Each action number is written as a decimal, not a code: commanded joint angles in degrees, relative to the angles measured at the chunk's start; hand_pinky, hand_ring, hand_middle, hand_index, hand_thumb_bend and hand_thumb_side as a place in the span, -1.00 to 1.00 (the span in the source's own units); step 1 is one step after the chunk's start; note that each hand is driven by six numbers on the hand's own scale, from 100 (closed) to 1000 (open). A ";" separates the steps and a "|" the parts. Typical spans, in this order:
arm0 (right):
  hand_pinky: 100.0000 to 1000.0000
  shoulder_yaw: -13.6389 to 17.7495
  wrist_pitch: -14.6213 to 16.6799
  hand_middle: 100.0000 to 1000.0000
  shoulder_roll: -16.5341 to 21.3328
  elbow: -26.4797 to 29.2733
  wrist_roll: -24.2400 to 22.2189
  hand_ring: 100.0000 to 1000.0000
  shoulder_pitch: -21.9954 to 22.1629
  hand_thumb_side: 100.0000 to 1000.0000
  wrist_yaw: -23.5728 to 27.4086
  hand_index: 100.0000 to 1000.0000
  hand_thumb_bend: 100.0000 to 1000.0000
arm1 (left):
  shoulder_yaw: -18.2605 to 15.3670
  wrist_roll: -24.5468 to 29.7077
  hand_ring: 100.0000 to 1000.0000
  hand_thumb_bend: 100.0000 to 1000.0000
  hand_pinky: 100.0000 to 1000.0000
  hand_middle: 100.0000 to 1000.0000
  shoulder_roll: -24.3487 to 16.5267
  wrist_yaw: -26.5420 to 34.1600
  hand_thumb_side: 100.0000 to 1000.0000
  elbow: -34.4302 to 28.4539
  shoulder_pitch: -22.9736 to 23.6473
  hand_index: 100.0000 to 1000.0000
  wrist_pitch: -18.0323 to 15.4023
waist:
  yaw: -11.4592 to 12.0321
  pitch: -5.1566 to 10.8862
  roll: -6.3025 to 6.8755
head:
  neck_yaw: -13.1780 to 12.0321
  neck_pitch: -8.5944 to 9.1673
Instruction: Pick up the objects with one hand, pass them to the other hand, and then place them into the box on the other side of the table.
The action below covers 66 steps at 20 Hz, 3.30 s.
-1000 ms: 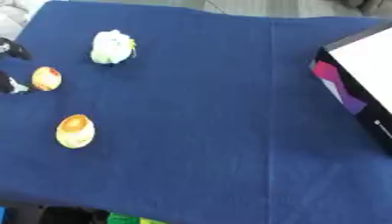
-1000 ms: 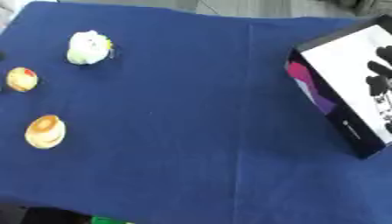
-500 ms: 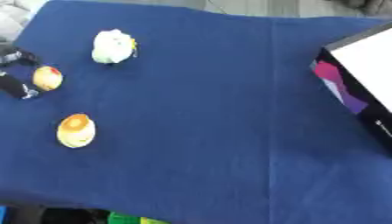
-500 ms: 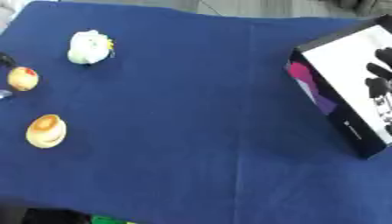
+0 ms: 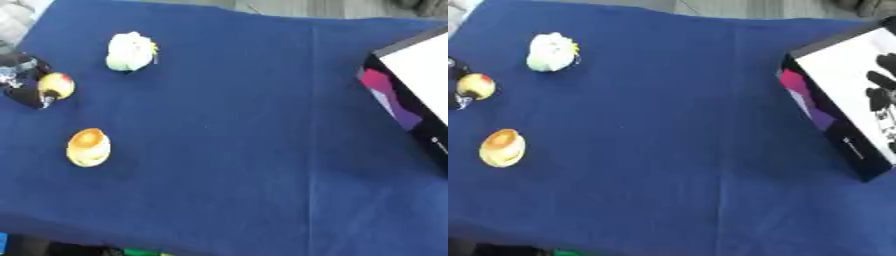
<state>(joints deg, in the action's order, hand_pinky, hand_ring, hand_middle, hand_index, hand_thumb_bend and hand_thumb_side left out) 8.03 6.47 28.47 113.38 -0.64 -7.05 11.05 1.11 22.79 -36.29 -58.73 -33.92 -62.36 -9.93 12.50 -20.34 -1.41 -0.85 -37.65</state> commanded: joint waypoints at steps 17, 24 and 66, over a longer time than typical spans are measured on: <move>0.91 -4.31 2.78 1.00 9.52 1.22 -3.85 1.00 -12.16 -0.14 7.35 1.00 -1.00 | 3.79 -11.63 0.07 -1.00 0.56 -0.08 1.52 25.41 -0.63 -39.16 8.94 0.01 4.11 | 0.01 1.71 -0.20 | 3.26 1.04; 0.88 -9.68 -1.59 1.00 12.68 1.22 -13.23 1.00 -21.46 -0.42 4.50 1.00 -1.00 | 4.97 -19.28 0.04 -1.00 0.60 -0.09 11.10 26.92 -0.37 -45.34 12.60 0.02 3.90 | -0.54 2.14 -0.56 | 3.62 0.79; 0.82 -32.09 -15.50 1.00 5.03 -11.95 -19.20 1.00 -43.62 -0.91 -20.60 1.00 -1.00 | 13.92 -32.14 0.02 -1.00 0.57 -0.12 27.79 21.48 -0.42 -49.71 14.87 0.01 -12.90 | 1.12 1.72 -2.89 | 6.16 0.27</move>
<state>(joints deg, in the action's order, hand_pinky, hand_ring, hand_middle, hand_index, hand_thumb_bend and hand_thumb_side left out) -24.29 -9.48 33.00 101.85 -20.11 -49.54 -9.24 14.93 -8.83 -8.55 -36.92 -82.36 -46.21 -22.03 13.68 -19.67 -4.51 4.96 -38.08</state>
